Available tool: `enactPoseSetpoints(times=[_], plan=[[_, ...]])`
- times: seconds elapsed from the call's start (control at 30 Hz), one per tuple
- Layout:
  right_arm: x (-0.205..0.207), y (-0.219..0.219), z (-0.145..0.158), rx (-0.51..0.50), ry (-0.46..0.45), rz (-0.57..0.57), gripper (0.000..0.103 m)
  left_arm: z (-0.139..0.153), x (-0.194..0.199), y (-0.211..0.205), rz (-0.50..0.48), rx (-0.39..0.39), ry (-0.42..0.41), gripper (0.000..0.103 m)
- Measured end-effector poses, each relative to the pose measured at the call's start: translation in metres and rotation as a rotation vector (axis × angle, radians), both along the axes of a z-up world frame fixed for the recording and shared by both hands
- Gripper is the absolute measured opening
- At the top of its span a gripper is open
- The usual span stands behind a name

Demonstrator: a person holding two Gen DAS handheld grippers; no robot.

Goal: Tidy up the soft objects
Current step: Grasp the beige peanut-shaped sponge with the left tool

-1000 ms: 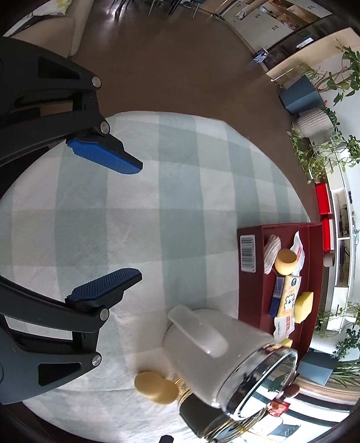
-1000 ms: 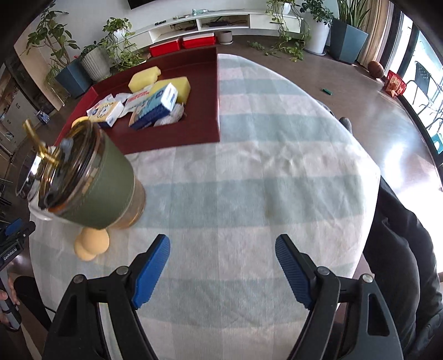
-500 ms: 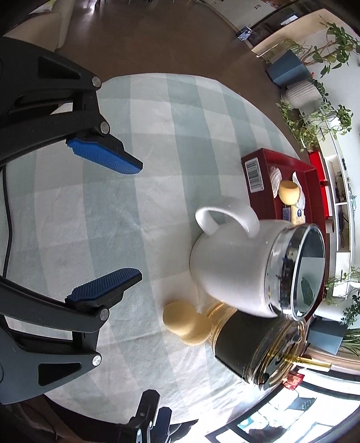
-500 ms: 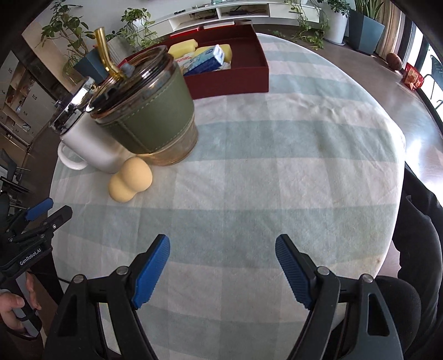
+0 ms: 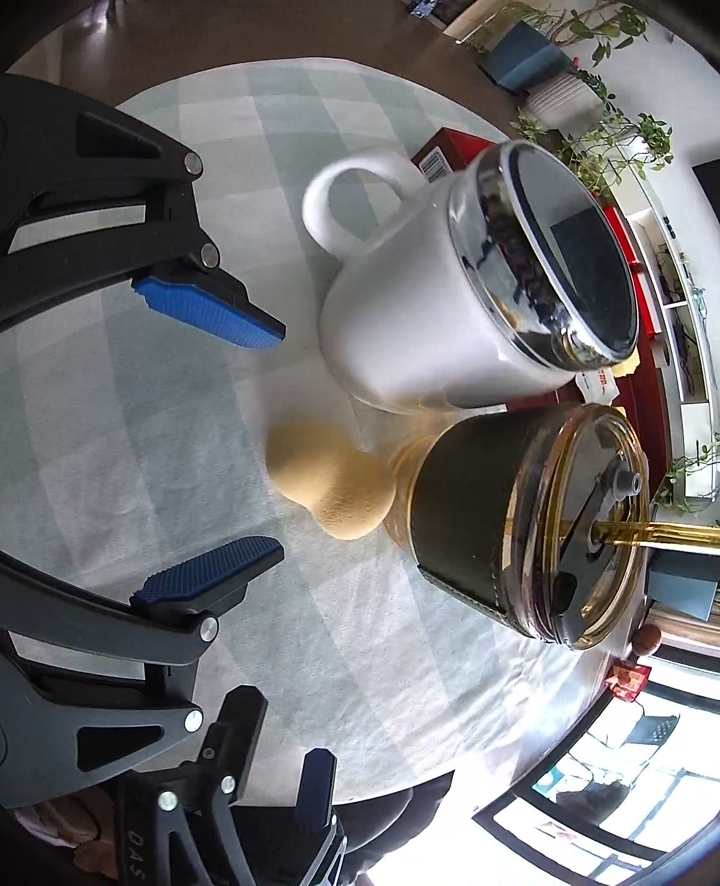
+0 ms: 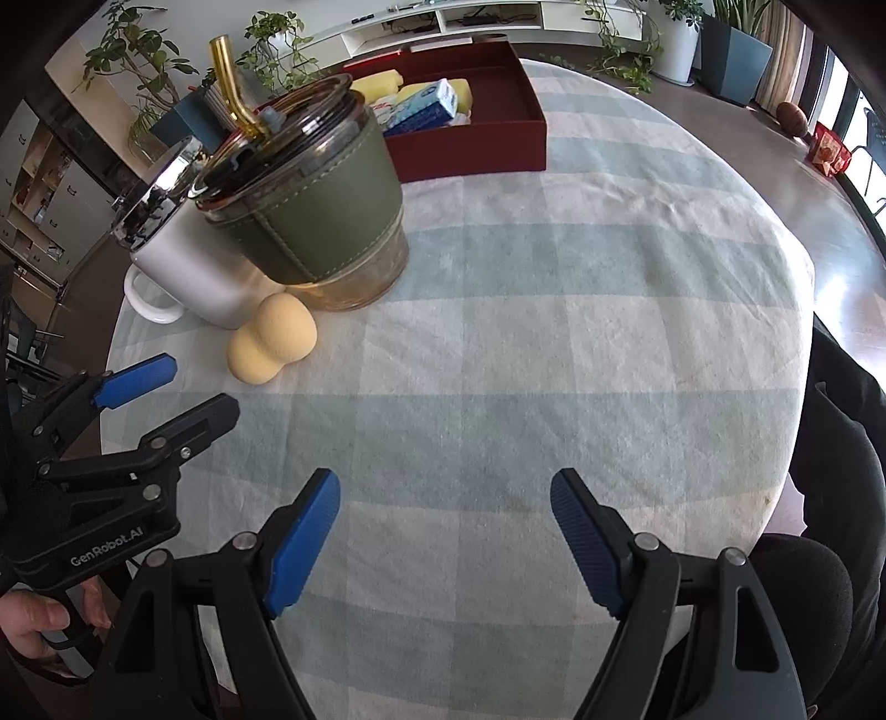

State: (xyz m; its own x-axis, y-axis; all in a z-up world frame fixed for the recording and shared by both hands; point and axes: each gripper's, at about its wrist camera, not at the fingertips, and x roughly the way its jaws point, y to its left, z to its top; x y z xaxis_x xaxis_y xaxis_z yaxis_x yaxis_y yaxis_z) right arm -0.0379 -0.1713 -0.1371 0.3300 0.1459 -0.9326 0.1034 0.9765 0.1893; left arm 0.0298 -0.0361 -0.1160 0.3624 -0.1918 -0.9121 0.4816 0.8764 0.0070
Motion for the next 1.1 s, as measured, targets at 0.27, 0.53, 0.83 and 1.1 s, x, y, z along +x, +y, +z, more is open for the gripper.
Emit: enactPoseSetpoints(times=[0.27, 0.53, 0.83, 1.1], plan=[[-0.002, -0.005, -0.002, 0.005, 0.007, -0.011, 0.081, -0.015, 0.021, -0.018, -0.001, 0.014, 0.011, 0.069], [-0.004, -0.004, -0.007, 0.003, 0.013, -0.01, 0.081, -0.028, 0.028, -0.031, 0.007, 0.015, 0.017, 0.069], [-0.004, -0.005, -0.008, 0.002, 0.014, -0.02, 0.081, -0.028, 0.024, -0.028, 0.0, 0.008, 0.003, 0.042], [-0.003, -0.002, -0.007, -0.005, 0.007, -0.012, 0.081, -0.018, 0.005, -0.003, 0.055, -0.019, -0.015, 0.041]])
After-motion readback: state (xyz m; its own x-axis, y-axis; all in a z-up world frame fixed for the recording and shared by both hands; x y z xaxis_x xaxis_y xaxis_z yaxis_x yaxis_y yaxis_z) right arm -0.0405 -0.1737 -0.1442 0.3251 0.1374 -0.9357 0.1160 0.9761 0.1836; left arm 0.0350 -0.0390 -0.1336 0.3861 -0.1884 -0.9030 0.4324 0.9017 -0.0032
